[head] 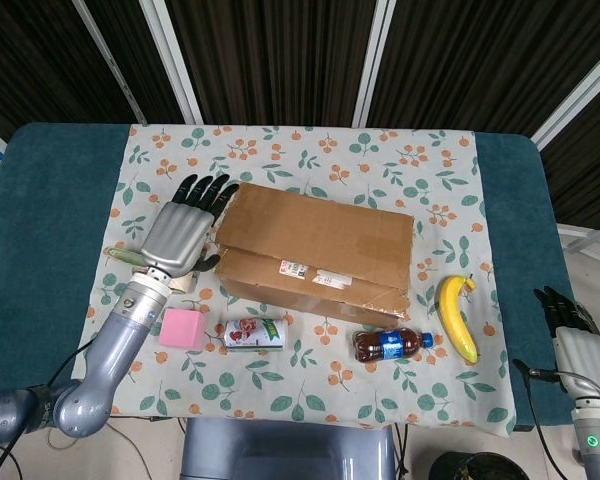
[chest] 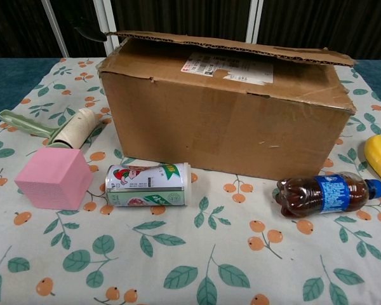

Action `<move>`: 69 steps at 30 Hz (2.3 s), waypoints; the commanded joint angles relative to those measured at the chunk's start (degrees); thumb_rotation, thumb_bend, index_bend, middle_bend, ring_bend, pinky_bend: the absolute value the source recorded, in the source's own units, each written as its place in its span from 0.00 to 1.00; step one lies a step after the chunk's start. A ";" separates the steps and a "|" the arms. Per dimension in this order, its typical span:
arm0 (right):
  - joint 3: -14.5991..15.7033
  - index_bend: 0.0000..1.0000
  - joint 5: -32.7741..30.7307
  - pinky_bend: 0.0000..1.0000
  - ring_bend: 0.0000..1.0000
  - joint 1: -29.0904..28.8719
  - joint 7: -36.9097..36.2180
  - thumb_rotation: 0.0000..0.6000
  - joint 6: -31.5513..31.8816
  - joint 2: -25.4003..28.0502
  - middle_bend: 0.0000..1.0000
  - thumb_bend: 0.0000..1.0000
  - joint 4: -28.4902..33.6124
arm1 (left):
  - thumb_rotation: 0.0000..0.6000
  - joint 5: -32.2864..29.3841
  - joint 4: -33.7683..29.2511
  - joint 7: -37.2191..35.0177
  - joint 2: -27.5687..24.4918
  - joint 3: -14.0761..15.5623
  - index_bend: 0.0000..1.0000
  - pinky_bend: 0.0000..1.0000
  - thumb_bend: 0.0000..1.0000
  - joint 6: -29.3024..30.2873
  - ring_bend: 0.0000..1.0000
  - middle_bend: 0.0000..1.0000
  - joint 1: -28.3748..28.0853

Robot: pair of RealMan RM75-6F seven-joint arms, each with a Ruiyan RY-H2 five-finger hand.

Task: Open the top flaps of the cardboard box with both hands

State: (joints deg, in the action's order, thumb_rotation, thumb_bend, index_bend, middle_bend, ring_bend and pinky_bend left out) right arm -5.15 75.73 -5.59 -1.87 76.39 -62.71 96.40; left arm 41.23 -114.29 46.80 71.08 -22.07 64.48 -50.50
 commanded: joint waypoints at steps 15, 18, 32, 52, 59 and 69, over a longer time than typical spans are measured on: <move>-0.52 0.00 -1.97 0.22 0.00 -0.08 -2.56 1.00 -1.53 0.87 0.00 0.23 0.79 | 1.00 -4.11 9.27 2.61 7.99 0.95 0.00 0.02 0.32 1.12 0.00 0.00 -8.89; -0.51 0.00 -2.05 0.22 0.00 -0.16 -2.83 1.00 -1.83 0.95 0.00 0.23 0.91 | 1.00 -3.61 10.77 2.98 8.81 1.17 0.00 0.02 0.34 1.30 0.00 0.00 -10.07; -0.67 0.00 -2.83 0.22 0.00 -0.32 -4.64 1.00 -2.96 1.50 0.00 0.23 1.40 | 1.00 -3.04 22.07 2.81 10.27 -3.02 0.00 0.02 0.34 -1.25 0.00 0.00 -17.18; -0.86 0.00 -4.69 0.22 0.00 -0.84 -5.66 1.00 -5.12 2.40 0.00 0.23 2.33 | 1.00 -8.28 63.96 5.63 26.96 -6.19 0.00 0.02 0.33 -11.96 0.00 0.00 -35.62; -0.80 0.00 -4.89 0.22 0.00 -0.78 -6.54 1.00 -5.55 2.80 0.00 0.23 2.60 | 1.00 -8.88 68.89 5.56 30.39 -5.16 0.00 0.02 0.27 -13.00 0.00 0.00 -36.01; -0.85 0.00 -4.96 0.22 0.00 -0.85 -7.11 1.00 -5.81 3.14 0.00 0.23 2.79 | 1.00 -7.62 53.86 0.20 22.56 -5.61 0.01 0.10 0.51 -12.64 0.00 0.01 -30.05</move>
State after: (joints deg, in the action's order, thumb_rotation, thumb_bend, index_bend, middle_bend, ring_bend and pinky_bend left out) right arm -6.01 70.75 -6.44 -8.99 70.57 -59.58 99.17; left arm 33.36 -53.37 48.59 98.06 -27.54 52.07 -83.31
